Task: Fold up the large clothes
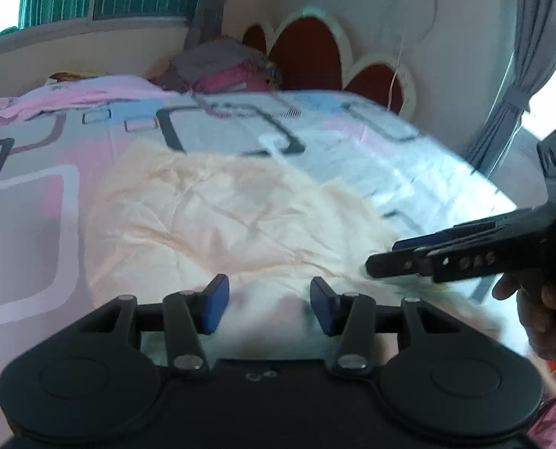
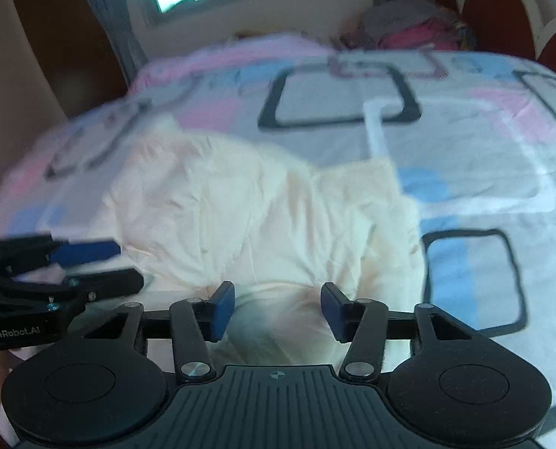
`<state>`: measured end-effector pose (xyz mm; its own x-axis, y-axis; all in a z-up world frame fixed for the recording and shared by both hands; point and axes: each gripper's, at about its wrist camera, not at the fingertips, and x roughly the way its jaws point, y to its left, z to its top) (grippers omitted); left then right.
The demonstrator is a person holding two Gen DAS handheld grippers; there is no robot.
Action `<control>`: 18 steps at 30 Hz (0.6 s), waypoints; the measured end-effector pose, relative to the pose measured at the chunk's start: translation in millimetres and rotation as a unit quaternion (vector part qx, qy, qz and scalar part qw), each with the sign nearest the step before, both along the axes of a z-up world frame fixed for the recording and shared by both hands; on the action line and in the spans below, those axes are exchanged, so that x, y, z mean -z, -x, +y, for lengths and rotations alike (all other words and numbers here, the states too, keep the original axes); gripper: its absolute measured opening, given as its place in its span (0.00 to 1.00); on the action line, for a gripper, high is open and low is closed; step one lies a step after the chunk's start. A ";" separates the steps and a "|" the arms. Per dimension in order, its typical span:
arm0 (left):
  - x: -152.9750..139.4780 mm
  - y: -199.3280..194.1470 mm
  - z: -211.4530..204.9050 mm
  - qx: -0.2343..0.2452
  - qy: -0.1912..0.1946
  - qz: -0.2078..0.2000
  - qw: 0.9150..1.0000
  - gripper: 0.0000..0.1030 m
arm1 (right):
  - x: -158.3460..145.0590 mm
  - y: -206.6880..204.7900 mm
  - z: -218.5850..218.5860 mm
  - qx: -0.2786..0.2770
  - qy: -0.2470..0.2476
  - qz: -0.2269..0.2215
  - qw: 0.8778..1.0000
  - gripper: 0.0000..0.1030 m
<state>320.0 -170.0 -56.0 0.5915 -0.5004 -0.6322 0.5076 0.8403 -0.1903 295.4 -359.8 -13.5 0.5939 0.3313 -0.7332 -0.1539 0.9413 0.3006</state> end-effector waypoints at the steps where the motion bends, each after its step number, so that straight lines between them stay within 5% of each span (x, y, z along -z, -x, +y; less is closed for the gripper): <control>1: -3.5 6.8 4.4 -0.001 0.003 -0.003 1.000 0.45 | -5.8 7.7 -3.0 -0.007 -0.002 -0.002 1.000 0.50; 5: -11.5 31.4 13.5 0.009 0.013 -0.003 1.000 0.44 | -10.9 32.2 -1.3 -0.048 0.000 0.020 0.999 0.32; 18: 29.6 64.6 10.0 0.018 -0.025 0.028 0.999 0.44 | 40.8 72.0 8.5 -0.050 0.024 0.073 0.996 0.31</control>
